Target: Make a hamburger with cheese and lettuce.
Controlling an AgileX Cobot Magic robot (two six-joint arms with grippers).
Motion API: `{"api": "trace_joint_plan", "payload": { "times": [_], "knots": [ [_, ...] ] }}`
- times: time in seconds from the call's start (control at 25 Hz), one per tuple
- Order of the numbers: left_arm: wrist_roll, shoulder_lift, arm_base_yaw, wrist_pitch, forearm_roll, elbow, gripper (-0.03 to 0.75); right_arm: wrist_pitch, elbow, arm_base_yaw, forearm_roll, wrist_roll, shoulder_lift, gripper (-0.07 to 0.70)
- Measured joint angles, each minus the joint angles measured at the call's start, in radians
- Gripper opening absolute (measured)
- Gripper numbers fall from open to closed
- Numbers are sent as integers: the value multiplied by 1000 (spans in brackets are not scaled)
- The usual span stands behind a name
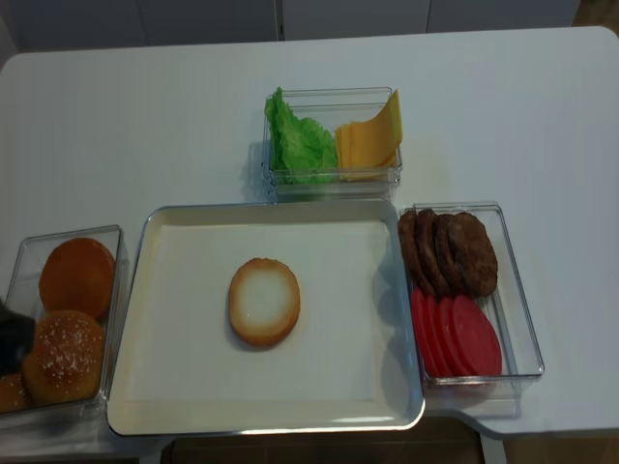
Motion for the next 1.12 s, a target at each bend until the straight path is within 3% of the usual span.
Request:
{"api": "trace_joint_plan", "payload": {
  "times": [0.44,1.12],
  "knots": [
    [-36,-377,0,13,2,180,397,0,0,0,0,0,0,478],
    [-36,-708,2,20,3,306,397,0,0,0,0,0,0,478]
  ]
}}
